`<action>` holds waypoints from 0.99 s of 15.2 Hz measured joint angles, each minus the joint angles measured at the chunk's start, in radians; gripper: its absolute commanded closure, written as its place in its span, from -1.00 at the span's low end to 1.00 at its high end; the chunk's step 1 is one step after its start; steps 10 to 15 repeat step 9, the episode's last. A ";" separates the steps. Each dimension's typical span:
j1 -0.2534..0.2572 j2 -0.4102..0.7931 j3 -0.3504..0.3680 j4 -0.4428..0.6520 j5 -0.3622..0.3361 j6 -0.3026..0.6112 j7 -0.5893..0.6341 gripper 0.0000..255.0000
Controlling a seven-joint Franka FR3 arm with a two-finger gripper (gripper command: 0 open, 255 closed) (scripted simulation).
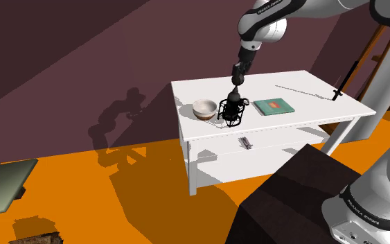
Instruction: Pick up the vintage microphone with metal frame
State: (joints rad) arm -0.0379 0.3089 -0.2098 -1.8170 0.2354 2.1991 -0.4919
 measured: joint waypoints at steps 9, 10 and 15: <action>0.003 -0.045 -0.007 0.057 -0.023 -0.099 0.024 1.00; 0.003 -0.045 -0.007 0.057 -0.023 -0.099 0.024 1.00; 0.003 -0.045 -0.007 0.057 -0.023 -0.099 0.024 1.00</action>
